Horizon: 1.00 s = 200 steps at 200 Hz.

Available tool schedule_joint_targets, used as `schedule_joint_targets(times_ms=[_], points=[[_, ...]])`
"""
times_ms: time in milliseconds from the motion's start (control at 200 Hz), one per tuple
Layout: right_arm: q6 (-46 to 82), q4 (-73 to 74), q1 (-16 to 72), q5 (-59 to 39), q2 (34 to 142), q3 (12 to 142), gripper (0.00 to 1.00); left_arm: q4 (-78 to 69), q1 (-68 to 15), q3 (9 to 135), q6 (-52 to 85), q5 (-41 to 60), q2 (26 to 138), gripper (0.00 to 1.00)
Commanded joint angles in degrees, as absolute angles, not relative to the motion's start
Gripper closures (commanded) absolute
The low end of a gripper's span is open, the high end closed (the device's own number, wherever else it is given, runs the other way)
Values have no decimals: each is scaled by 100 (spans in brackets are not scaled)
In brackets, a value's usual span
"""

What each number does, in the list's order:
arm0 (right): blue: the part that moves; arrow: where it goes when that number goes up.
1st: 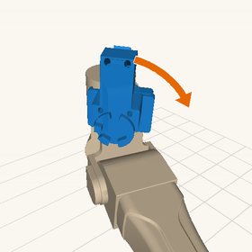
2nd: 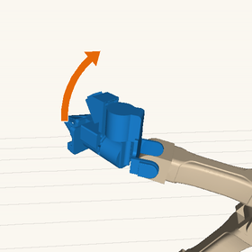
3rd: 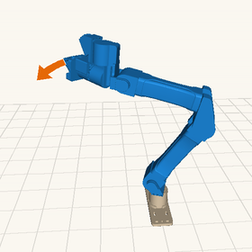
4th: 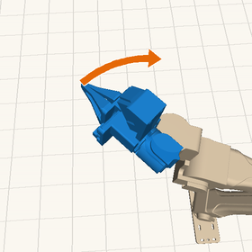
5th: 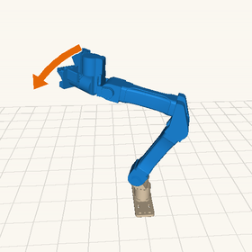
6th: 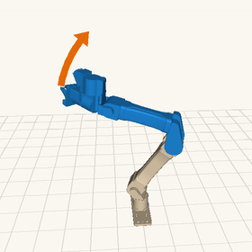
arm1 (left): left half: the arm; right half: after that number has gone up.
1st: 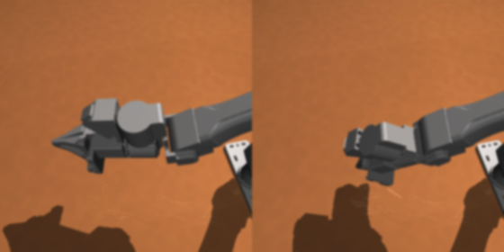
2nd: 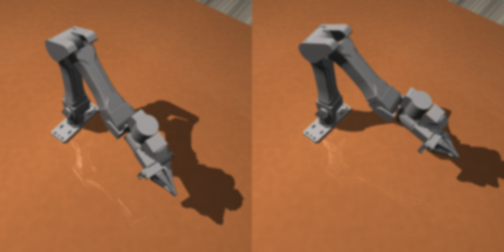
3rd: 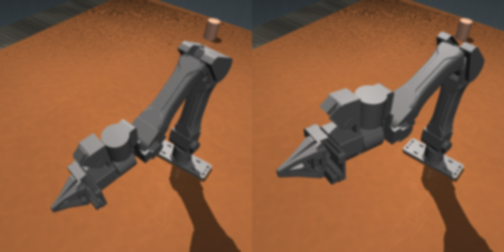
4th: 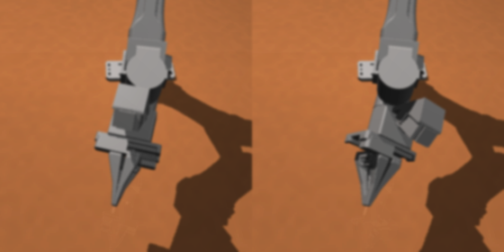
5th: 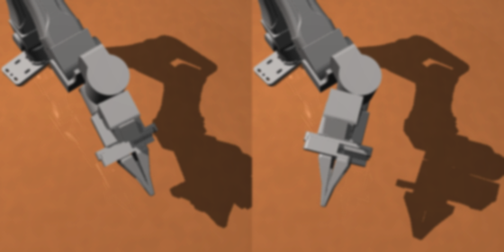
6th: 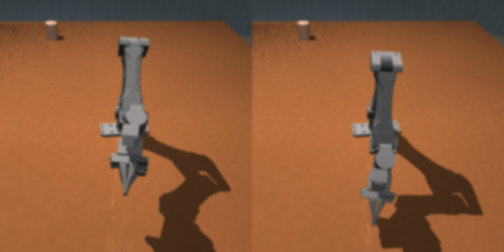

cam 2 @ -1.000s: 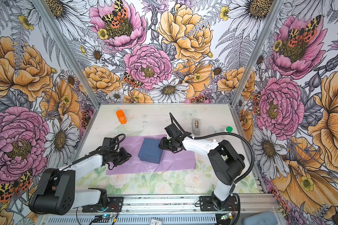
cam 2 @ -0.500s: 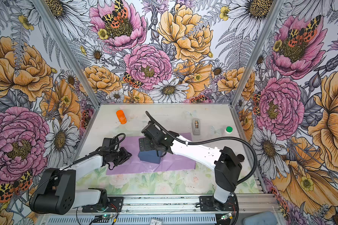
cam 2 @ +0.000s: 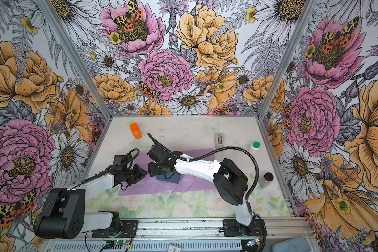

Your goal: Wrap the gift box in paper

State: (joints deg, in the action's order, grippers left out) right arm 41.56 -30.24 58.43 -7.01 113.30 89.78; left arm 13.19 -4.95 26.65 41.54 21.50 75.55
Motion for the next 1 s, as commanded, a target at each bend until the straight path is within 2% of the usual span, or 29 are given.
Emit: schedule_joint_targets(times_ms=[0, 405, 996], points=[[4210, -2761, 5855, -1032, 11581, 9357, 46, 1621, -395, 2381, 4025, 1804, 7791, 71], [4416, -3048, 5836, -1240, 12202, 9747, 50, 1595, -327, 2322, 4041, 1841, 7805, 71], [4442, -3483, 5844, -888, 11817, 9393, 51, 1604, -306, 2342, 4034, 1812, 7857, 72]])
